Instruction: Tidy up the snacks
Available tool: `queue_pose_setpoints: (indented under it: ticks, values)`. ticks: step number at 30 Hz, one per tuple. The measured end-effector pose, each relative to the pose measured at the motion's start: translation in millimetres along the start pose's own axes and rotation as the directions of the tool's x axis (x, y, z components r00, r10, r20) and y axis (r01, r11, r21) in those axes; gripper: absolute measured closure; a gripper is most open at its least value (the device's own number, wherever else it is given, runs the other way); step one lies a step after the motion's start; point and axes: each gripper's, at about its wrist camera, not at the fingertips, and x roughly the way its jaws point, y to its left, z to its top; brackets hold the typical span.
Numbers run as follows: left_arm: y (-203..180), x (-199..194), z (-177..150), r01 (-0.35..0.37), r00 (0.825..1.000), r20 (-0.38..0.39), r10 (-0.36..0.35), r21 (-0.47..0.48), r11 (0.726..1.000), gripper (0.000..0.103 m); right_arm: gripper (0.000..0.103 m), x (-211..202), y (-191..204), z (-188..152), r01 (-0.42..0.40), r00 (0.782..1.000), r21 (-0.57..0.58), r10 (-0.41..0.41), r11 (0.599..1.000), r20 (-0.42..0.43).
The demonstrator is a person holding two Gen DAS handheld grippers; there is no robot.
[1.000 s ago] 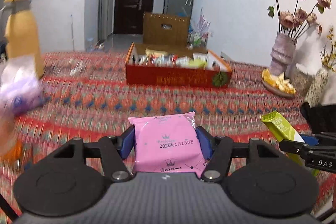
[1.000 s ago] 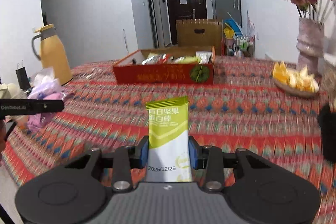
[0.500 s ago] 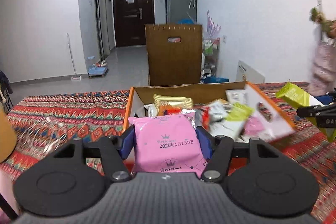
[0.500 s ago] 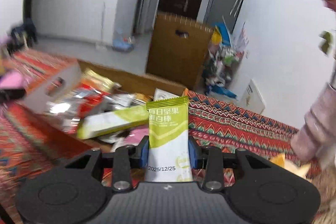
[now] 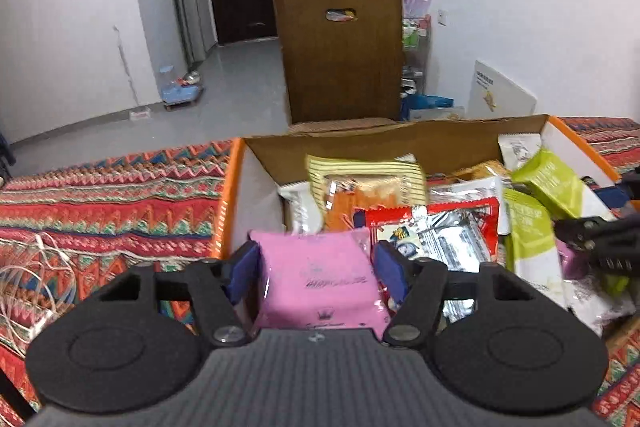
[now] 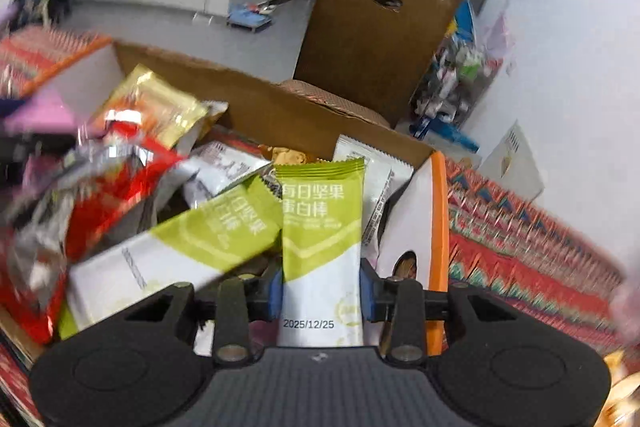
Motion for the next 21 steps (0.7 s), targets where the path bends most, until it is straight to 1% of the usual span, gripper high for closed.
queue_pose_setpoints:
  ticks: [1,2,3,4,5,6,9,14,17,20,21]
  values:
    - [0,-1,0,0.025,1.0,-0.006,-0.025,-0.005,1.0,0.03,0.064,-1,-6,-1,-0.03,1.0,0.031,0.031,0.999,-0.006]
    - [0,-2,-1,0.045,0.999,-0.007,-0.045,-0.01,0.999,0.03,0.063,-2,-11,-3,-0.041,0.999,0.047,0.041,0.998,-0.009]
    - [-2,-5,-2,0.048,0.999,-0.006,-0.048,-0.01,0.999,0.027,0.057,-4,-14,-4,-0.045,0.999,0.059,0.045,0.997,-0.009]
    - [-3,-6,-2,0.044,0.999,-0.006,-0.044,-0.006,0.999,0.022,0.053,-6,-16,-4,-0.043,0.999,0.062,0.043,0.997,-0.007]
    - [-4,-8,-2,0.038,0.999,-0.004,-0.038,0.001,0.999,0.022,0.052,-11,-18,-5,-0.046,0.999,0.061,0.046,0.997,0.004]
    - [-3,-10,-1,0.037,0.999,-0.002,-0.037,0.004,0.999,0.022,0.048,-13,-18,-4,-0.042,0.999,0.064,0.041,0.997,0.008]
    - [-2,-25,7,0.034,0.999,0.007,-0.034,-0.006,0.999,0.022,0.046,-31,-20,-2,-0.029,0.999,0.06,0.027,0.998,0.034]
    - [-5,-76,22,0.033,0.998,0.051,-0.033,0.003,0.999,0.02,0.045,-79,-26,4,-0.024,0.996,0.046,0.02,0.999,0.086]
    - [-10,-111,26,0.032,0.997,0.067,-0.032,0.0,0.999,0.018,0.041,-114,-28,1,-0.026,0.992,0.05,0.019,0.998,0.125]
    - [-13,-156,19,0.039,0.995,0.094,-0.037,-0.013,0.999,0.015,0.033,-154,-29,-10,-0.035,0.985,0.056,0.025,0.998,0.172]
    - [-15,-173,14,0.046,0.993,0.106,-0.044,-0.015,0.999,0.013,0.026,-172,-28,-17,-0.039,0.981,0.057,0.027,0.998,0.193]
